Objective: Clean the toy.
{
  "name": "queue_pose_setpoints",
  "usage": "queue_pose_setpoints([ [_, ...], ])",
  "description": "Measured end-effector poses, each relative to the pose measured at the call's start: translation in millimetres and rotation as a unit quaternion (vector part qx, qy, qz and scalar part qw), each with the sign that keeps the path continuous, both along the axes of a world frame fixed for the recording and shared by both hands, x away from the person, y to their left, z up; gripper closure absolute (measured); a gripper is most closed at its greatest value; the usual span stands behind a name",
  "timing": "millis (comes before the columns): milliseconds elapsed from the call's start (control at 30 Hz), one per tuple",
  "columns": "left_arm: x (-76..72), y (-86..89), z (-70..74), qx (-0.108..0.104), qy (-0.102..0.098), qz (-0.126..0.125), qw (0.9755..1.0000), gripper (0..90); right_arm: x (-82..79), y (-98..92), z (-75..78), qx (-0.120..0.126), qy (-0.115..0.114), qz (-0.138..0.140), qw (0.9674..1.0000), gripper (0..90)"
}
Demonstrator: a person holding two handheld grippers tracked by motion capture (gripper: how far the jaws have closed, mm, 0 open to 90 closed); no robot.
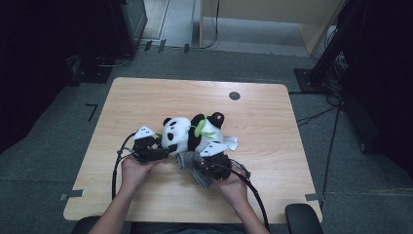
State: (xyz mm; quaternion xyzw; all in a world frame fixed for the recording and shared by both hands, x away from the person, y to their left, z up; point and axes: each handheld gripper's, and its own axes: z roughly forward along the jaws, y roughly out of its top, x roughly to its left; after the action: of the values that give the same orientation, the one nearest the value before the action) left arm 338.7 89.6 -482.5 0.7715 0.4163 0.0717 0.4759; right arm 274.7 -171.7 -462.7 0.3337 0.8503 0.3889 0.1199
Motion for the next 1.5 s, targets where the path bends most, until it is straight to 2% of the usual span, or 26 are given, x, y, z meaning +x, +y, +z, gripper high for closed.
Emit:
queue_pose_setpoints([
  [233, 2.6, 1.4, -0.5, -0.004, 0.006, -0.003, 1.0000, 34.6, -8.0, -31.9, 0.3, 0.019, -0.004, -0.026, 0.9995, 77.5],
  [300, 3.3, 1.4, -0.5, -0.005, 0.006, -0.004, 1.0000, 34.7, -7.8, -43.2, 0.0, 0.026, 0.006, -0.035, 0.9990, 77.5],
  [500, 5.0, 1.3, 0.0, -0.007, 0.010, -0.003, 0.9999, 34.7, -9.7, -63.3, -1.6, 0.011, 0.008, -0.053, 0.9985, 77.5],
  [667, 5.2, 1.0, 0.0, -0.008, 0.011, -0.001, 0.9999, 34.7, -13.2, -64.4, 2.2, 0.009, 0.012, -0.047, 0.9988, 77.6],
  [733, 5.0, 0.8, 0.2, -0.008, 0.012, 0.000, 0.9999, 34.3, -14.8, -60.8, 3.8, 0.014, 0.013, -0.040, 0.9990, 77.5],
  [767, 4.9, 0.6, 0.3, -0.009, 0.013, 0.001, 0.9999, 34.2, -16.8, -54.4, 4.6, 0.025, 0.019, -0.028, 0.9991, 77.5],
  [833, 4.5, 0.2, 0.5, -0.009, 0.013, 0.003, 0.9999, 34.2, -18.2, -49.7, 5.1, 0.025, 0.019, -0.023, 0.9992, 77.5],
  [900, 3.1, -0.5, 0.7, -0.006, 0.011, 0.005, 0.9999, 34.3, -19.5, -31.1, 5.6, 0.027, 0.019, -0.003, 0.9995, 77.5],
  [933, 3.1, -0.5, 0.7, -0.006, 0.011, 0.005, 0.9999, 34.3, -19.5, -31.1, 5.6, 0.027, 0.019, -0.003, 0.9995, 77.5],
  [967, 2.4, -0.9, 1.0, -0.004, 0.009, 0.006, 0.9999, 34.3, -18.2, -23.5, 5.1, 0.024, 0.020, 0.004, 0.9995, 77.5],
  [1000, 1.5, -1.4, 1.3, -0.004, 0.009, 0.007, 0.9999, 34.3, -16.2, -15.7, 4.1, 0.018, 0.019, 0.011, 0.9996, 77.5],
  [1033, 0.5, -2.0, 1.9, -0.002, 0.009, 0.009, 0.9999, 34.3, -9.3, 0.2, 1.4, 0.011, 0.019, 0.022, 0.9995, 77.5],
  [1067, 0.5, -2.0, 1.9, -0.002, 0.009, 0.009, 0.9999, 34.3, -9.3, 0.2, 1.4, 0.011, 0.019, 0.022, 0.9995, 77.5],
  [1133, -0.6, -2.6, 2.1, -0.004, 0.010, 0.012, 0.9999, 34.3, -0.4, 15.3, -2.0, 0.019, 0.028, 0.032, 0.9989, 77.5],
  [1167, -1.8, -3.0, 2.2, -0.004, 0.009, 0.014, 0.9999, 34.3, 7.6, 29.7, -5.6, 0.011, 0.030, 0.041, 0.9987, 77.5],
  [1200, -1.8, -3.0, 2.2, -0.004, 0.009, 0.014, 0.9999, 34.3, 7.6, 29.7, -5.6, 0.011, 0.030, 0.041, 0.9987, 77.5],
  [1300, -4.6, -4.1, 2.6, -0.001, 0.006, 0.015, 0.9999, 34.4, 15.5, 45.3, -7.4, 0.008, 0.028, 0.042, 0.9987, 77.5],
  [1367, -6.0, -3.3, 1.2, -0.003, 0.005, 0.017, 0.9998, 34.5, 23.0, 53.0, -8.0, 0.003, 0.023, 0.033, 0.9992, 77.5],
  [1500, -6.8, -2.6, 0.2, -0.001, 0.003, 0.016, 0.9999, 34.5, 27.8, 52.4, -10.9, 0.004, 0.030, 0.029, 0.9991, 77.5],
])
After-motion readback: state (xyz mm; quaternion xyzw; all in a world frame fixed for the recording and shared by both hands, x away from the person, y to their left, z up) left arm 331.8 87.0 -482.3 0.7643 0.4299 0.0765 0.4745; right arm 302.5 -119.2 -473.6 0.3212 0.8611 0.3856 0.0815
